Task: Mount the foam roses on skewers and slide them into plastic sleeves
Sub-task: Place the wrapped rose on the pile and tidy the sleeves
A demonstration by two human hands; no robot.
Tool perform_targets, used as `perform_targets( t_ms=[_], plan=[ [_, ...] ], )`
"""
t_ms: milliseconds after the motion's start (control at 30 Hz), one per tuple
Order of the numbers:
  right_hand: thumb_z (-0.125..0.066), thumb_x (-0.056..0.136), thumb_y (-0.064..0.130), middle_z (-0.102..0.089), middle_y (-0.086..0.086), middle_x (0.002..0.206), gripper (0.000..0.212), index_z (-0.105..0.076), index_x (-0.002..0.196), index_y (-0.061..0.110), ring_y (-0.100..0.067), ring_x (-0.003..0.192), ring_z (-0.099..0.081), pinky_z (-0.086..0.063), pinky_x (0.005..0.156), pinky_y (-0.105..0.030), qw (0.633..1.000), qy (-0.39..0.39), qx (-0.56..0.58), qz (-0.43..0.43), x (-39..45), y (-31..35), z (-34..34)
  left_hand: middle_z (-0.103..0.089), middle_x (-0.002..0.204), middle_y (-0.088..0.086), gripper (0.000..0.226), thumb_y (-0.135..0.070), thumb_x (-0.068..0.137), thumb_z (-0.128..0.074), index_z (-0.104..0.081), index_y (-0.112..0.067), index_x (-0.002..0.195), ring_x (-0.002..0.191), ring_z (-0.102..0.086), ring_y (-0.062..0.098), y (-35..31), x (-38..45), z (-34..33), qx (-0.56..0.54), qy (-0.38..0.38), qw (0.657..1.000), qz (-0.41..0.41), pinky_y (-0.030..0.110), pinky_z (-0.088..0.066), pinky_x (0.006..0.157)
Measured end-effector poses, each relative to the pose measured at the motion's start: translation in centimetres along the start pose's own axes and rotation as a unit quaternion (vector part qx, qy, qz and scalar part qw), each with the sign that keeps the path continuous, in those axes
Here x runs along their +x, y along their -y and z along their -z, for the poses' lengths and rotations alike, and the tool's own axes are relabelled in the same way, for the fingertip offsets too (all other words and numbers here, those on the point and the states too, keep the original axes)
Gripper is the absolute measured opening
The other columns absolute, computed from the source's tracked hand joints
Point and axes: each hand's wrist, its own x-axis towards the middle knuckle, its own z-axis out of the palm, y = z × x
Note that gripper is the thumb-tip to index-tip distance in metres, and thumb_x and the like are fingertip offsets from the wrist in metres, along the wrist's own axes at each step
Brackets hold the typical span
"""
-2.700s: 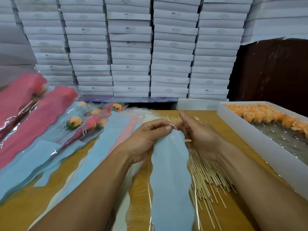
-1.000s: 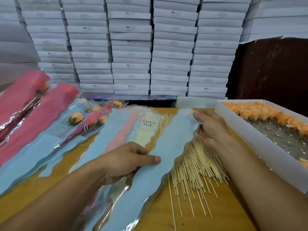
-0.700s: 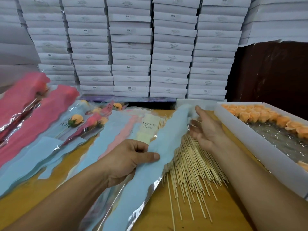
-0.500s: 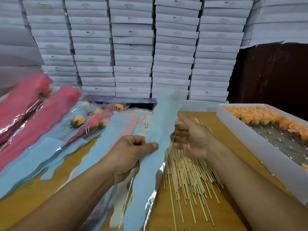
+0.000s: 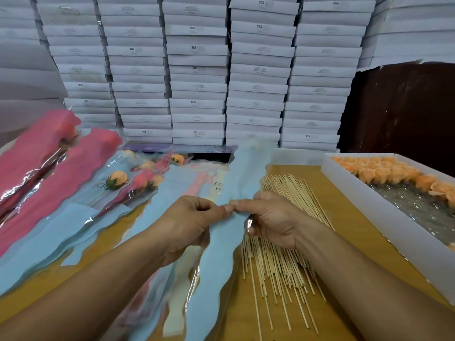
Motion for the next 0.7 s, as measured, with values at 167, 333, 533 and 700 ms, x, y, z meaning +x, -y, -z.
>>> perform_targets(
  t_ms=[167, 333, 533, 700],
  plan=[
    [-0.071, 0.091, 0.012, -0.073, -0.018, 0.098, 0.023, -0.071, 0.109, -0.003, -0.018, 0.061, -0.063, -0.045, 0.040, -0.019, 0.998, -0.059, 0.028, 0.022, 0.2, 0.2, -0.1, -0.066, 0.063, 0.009, 0.024, -0.024, 0.089, -0.070, -0.072, -0.002, 0.080, 0.053, -0.062, 0.012, -0.1, -0.6, 1.0, 0.028, 0.025, 0.999, 0.002, 0.021, -0.049, 0.049],
    [-0.073, 0.090, 0.008, -0.071, -0.018, 0.095, 0.013, -0.071, 0.100, 0.000, -0.017, 0.055, -0.057, -0.043, 0.037, -0.018, 0.992, -0.114, 0.045, 0.037, 0.3, 0.3, -0.2, -0.070, 0.068, 0.010, 0.018, -0.016, 0.086, -0.071, -0.073, -0.003, 0.074, 0.050, -0.062, 0.014, 0.9, -1.4, 1.4, 0.008, 0.038, 0.999, 0.010, 0.019, -0.046, 0.045],
    [-0.071, 0.092, 0.020, -0.069, -0.007, 0.078, 0.025, -0.068, 0.106, 0.001, -0.012, 0.052, -0.057, -0.044, 0.040, -0.020, 0.996, -0.078, 0.044, 0.031, 0.2, 0.4, -0.1, -0.067, 0.062, 0.008, 0.016, -0.012, 0.082, -0.075, -0.073, 0.004, 0.078, 0.045, -0.058, 0.011, 2.0, -1.3, 1.7, -0.015, -0.011, 1.000, -0.021, 0.017, -0.042, 0.042],
    [-0.067, 0.094, 0.035, -0.071, -0.006, 0.082, 0.035, -0.069, 0.112, 0.005, -0.014, 0.060, -0.059, -0.044, 0.046, -0.023, 0.998, -0.050, 0.012, 0.020, 0.1, 0.4, 0.6, -0.056, 0.071, 0.015, 0.029, -0.024, 0.075, -0.077, -0.072, 0.004, 0.078, 0.055, -0.043, 0.020, 2.1, -0.6, 5.7, -0.001, -0.099, 0.993, -0.069, 0.025, -0.037, 0.049]
  ],
)
